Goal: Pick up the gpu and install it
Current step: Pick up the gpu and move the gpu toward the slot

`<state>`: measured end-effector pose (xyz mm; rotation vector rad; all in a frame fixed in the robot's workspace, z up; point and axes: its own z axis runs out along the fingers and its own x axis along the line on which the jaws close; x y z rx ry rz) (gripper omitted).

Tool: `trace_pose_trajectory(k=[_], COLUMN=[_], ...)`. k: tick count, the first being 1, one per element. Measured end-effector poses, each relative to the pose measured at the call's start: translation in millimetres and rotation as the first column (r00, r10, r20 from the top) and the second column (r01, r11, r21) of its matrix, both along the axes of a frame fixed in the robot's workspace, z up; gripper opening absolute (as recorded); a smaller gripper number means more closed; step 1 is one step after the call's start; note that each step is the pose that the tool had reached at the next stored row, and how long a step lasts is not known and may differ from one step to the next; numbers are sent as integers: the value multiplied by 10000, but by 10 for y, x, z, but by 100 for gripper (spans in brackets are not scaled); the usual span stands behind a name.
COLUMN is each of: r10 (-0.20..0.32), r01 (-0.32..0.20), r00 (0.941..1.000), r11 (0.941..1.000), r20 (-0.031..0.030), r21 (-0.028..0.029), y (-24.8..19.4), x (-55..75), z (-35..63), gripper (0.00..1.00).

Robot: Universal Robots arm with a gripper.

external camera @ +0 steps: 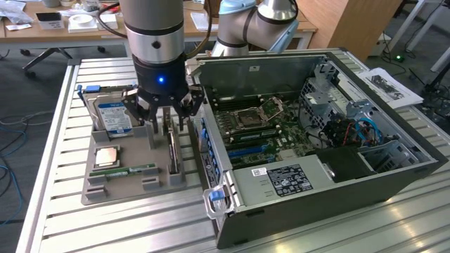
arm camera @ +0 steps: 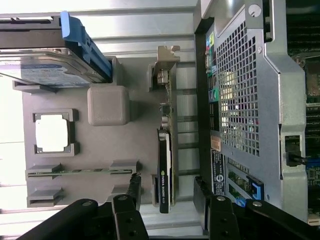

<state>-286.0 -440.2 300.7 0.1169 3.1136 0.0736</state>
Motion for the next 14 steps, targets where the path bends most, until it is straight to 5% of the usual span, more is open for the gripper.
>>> trace_pose_trajectory(k=[14], r10=[0], r01=[0], r00=[10000], r11=[10000], r20=[1], r21=[0], y=[2], x=[0], z=[-249], gripper=[55])
